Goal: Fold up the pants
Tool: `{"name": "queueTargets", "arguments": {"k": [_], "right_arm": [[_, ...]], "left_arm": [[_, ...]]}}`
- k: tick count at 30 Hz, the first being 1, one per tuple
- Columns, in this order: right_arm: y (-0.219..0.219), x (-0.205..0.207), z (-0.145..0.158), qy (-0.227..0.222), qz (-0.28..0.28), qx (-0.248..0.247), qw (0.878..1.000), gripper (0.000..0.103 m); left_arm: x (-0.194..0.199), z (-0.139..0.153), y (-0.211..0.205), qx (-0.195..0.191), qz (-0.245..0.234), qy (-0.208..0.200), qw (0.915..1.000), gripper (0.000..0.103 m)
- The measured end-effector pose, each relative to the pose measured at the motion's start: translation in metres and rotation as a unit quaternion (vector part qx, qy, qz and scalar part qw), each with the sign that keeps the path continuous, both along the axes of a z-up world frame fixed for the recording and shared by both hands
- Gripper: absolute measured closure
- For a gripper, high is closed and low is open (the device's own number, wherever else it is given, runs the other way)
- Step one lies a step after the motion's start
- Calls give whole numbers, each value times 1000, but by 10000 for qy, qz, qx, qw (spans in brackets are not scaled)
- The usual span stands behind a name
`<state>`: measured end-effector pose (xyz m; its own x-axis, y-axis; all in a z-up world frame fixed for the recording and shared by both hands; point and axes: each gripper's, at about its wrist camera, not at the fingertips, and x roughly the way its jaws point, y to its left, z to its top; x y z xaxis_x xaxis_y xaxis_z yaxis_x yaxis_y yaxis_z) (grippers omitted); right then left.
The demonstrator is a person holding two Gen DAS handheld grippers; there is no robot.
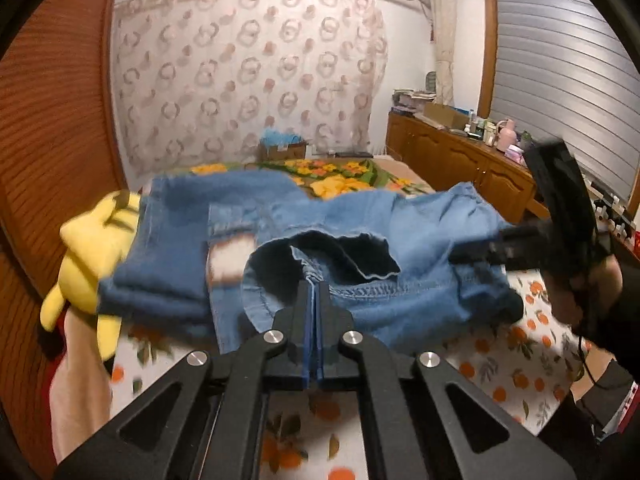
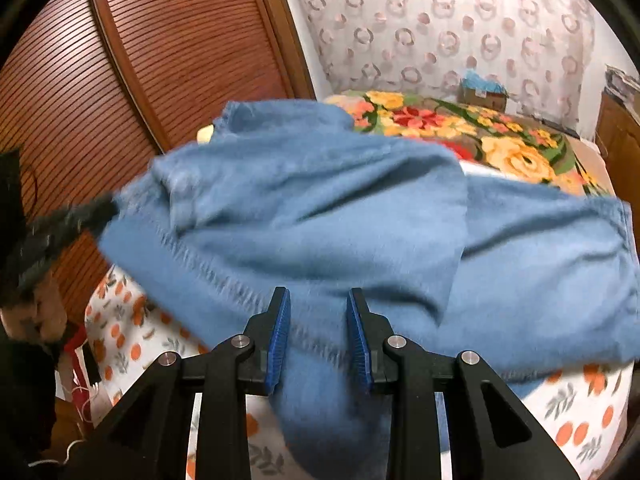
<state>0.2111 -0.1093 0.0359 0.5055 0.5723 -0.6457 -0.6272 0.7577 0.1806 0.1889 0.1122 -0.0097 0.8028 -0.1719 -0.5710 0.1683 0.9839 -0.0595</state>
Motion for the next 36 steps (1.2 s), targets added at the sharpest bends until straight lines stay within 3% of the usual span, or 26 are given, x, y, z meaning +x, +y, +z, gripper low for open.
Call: {"name": "queueTargets", "arguments": {"k": [4, 7, 10, 12, 14, 20, 23, 28, 32, 36], "right_arm": [[14, 9, 3, 35, 259, -101, 9996, 72], [28, 13, 2, 95, 479, -118, 9987, 72], [34, 16, 4, 5, 511, -176, 9985, 72], [39, 21, 3, 18, 566, -143, 9983, 72], [44, 23, 1, -25, 636, -131, 9979, 71], [56, 15, 5, -235, 918, 3, 9955, 49], [71, 14, 1, -264, 1058, -72, 9940, 48], [89, 17, -12, -420, 981, -686, 9919, 48], [99, 36, -5, -367, 942, -802, 9916, 100], [118, 50, 21, -725, 994, -913, 9882, 101]], "left_arm": [[-5, -29, 3, -5, 148, 264, 9995, 101], [-6, -34, 1, 25, 152, 288, 9995, 99], [-7, -28, 3, 39, 227, 199, 9995, 88], [-7, -24, 4, 83, 214, 126, 9997, 68], [-7, -19, 6, 44, 179, 41, 9998, 64], [1, -23, 3, -98, 116, 95, 9998, 63], [5, -29, 3, -90, 159, 142, 9997, 63], [5, -41, 17, -203, 297, 231, 9991, 63], [2, -46, 26, -335, 320, 232, 9987, 63], [2, -47, 32, -417, 323, 212, 9984, 63]]}}
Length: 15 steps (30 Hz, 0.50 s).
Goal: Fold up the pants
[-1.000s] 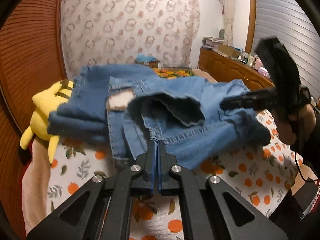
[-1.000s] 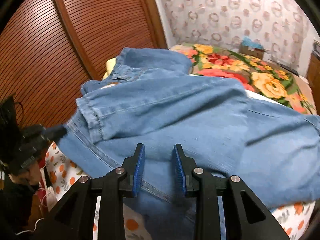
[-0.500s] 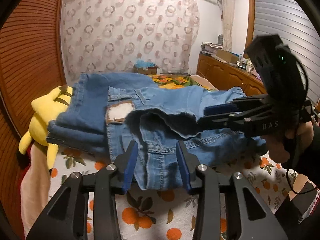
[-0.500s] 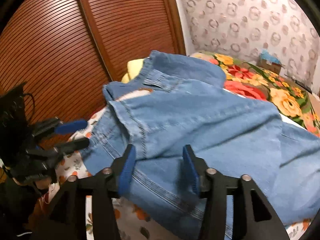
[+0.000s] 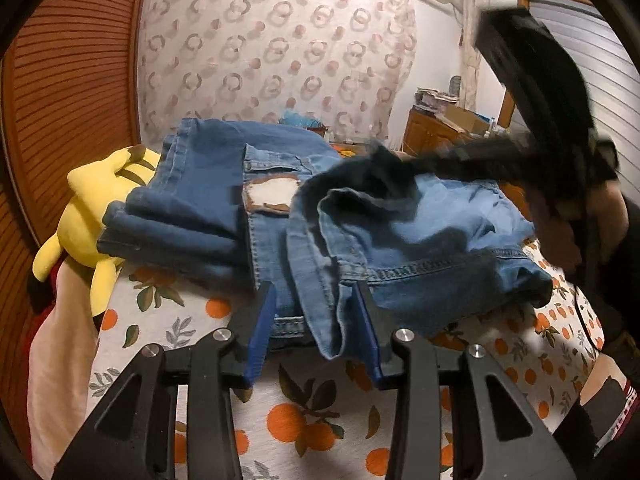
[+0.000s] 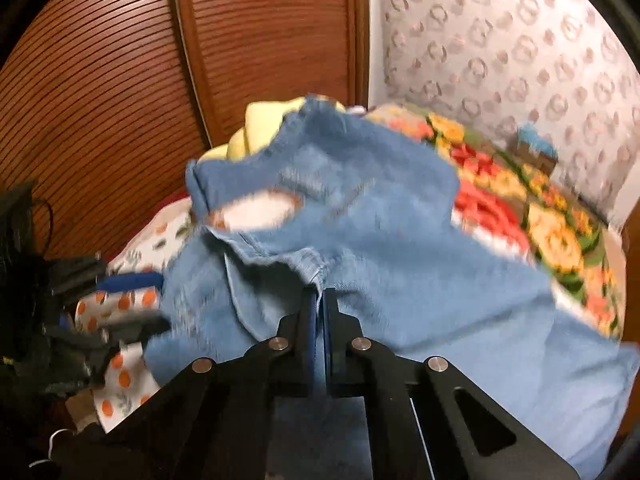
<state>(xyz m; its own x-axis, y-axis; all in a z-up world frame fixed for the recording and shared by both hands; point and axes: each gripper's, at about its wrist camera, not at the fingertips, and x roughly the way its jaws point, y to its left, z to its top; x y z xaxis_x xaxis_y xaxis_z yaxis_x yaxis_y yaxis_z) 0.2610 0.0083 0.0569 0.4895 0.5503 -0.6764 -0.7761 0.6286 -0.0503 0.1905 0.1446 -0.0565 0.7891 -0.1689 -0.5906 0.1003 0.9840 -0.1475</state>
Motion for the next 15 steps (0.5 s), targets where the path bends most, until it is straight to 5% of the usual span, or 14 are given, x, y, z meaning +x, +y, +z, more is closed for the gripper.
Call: {"name": "queueTargets", "arguments": {"k": [6, 15], "right_arm": [[50, 36, 27, -522, 62, -202, 9984, 101], [107, 73, 15, -621, 189, -167, 9978, 101]], "left_arm": [[-2, 3, 7, -76, -4, -26, 10000, 63], [-4, 5, 16, -111, 47, -35, 9999, 63]]}}
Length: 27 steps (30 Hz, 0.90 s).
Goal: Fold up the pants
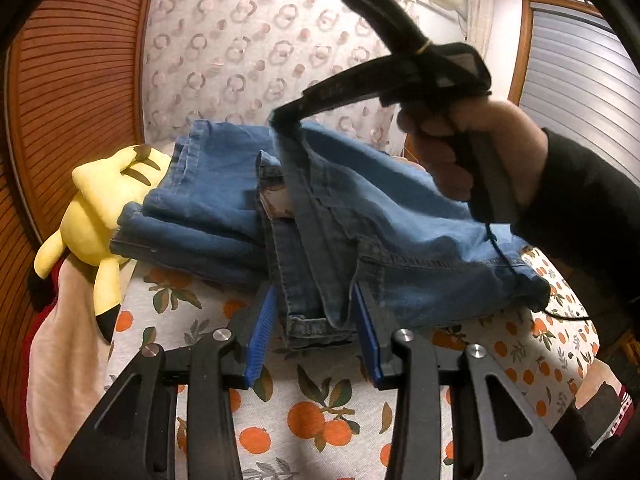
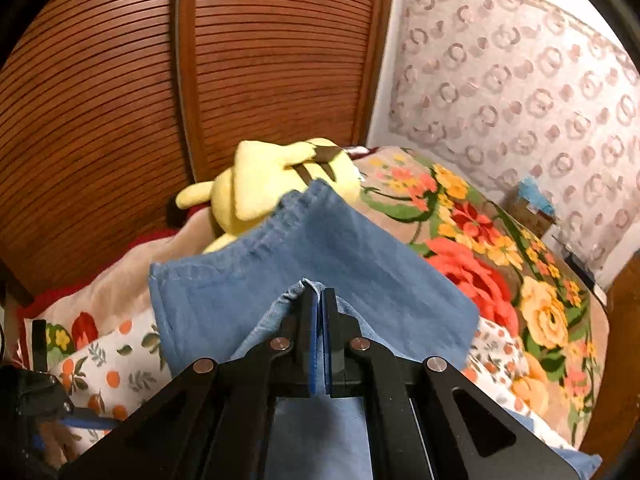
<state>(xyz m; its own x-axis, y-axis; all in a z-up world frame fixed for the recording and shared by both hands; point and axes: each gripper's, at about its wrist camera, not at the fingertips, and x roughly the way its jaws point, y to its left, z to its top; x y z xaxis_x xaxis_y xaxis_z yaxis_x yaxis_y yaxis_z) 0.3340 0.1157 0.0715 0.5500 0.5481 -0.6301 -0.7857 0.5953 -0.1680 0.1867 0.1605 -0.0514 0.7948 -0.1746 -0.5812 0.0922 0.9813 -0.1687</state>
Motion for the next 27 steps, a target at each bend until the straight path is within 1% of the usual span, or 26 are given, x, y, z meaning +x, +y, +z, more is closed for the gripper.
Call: {"name": "queueTargets", "arguments": {"k": [1, 2, 3, 4, 5, 6, 7, 8, 10, 11, 12, 16, 20, 23, 27], "right_arm": [[-2, 2, -3, 53, -10, 14, 10000, 100], [-4, 5, -6, 179, -48, 55, 9998, 93], [-8, 7, -7, 311, -62, 103, 9994, 88], [-12, 10, -5, 402, -69, 153, 9990, 77], [-22, 11, -3, 438, -105, 232, 9987, 67], [-30, 12, 0, 451, -134, 317, 9984, 65], [-39, 12, 2, 486, -149, 402, 9979, 62], [-51, 11, 5, 534, -173, 467, 9973, 61], [-76, 8, 8, 566, -271, 590, 9963, 61], [-91, 5, 8, 580, -308, 673, 9956, 61], [-107, 1, 6, 605, -358, 727, 9949, 61], [-179, -15, -8, 608, -705, 783, 9926, 61], [-250, -29, -32, 765, -1224, 764, 9866, 61], [-288, -39, -54, 861, -1561, 703, 9815, 61], [-322, -50, -79, 1055, -1796, 722, 9754, 61]], "left_arm": [[1, 1, 0, 8, 8, 4, 10000, 63], [1, 1, 0, 12, 7, 4, 10000, 63], [1, 2, -1, 16, 3, 1, 10000, 63], [2, 3, -1, 19, 11, -9, 10000, 63], [3, 5, -2, 24, 25, -25, 10000, 61], [4, 6, -2, 34, 39, -38, 10000, 54], [4, 8, -4, 57, 58, -80, 9999, 52], [5, 10, -5, 71, 57, -104, 9999, 48], [7, 14, -9, 97, 42, -152, 9998, 38], [8, 16, -12, 119, 26, -208, 9997, 32], [9, 18, -15, 132, 7, -248, 9996, 30], [21, 28, -33, 204, -129, -333, 9992, 30], [35, 36, -55, 224, -277, -368, 9987, 30], [48, 36, -72, 261, -350, -341, 9985, 29], [65, 30, -93, 318, -442, -171, 9984, 29]]}}
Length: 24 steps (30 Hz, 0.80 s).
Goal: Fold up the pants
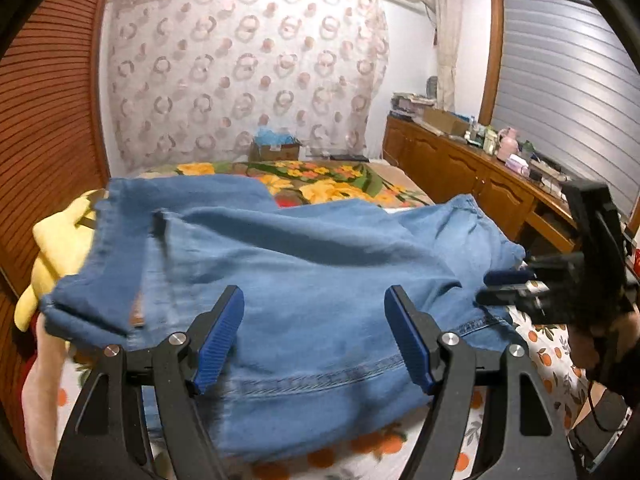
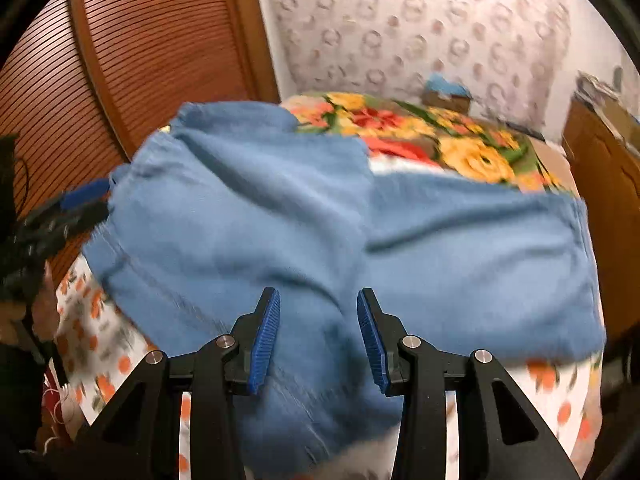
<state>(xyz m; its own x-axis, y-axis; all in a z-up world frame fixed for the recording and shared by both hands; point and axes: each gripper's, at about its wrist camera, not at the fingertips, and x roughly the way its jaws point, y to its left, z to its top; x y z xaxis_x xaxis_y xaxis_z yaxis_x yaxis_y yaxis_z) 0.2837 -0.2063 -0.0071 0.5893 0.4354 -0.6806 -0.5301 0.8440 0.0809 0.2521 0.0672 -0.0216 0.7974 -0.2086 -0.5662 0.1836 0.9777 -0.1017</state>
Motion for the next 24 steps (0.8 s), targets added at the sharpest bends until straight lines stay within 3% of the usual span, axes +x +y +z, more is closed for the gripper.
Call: {"name": "queueTargets", "arguments": {"k": [7, 15, 18, 24], "right_arm": [[-24, -20, -35, 333, 3, 19, 9994, 61], [-82, -30, -23, 215, -353, 369, 9985, 61], [-99, -29, -25, 162, -604, 401, 9972, 56], [-137, -24, -24, 157, -1123, 622, 9916, 51]], "left_arm": [[12, -15, -33, 298, -115, 272, 9991, 29], [13, -41, -44, 693, -83, 613, 9957, 30], [12, -45, -46, 762, -59, 645, 9950, 29], [11, -48, -44, 671, -21, 584, 9960, 29]]}}
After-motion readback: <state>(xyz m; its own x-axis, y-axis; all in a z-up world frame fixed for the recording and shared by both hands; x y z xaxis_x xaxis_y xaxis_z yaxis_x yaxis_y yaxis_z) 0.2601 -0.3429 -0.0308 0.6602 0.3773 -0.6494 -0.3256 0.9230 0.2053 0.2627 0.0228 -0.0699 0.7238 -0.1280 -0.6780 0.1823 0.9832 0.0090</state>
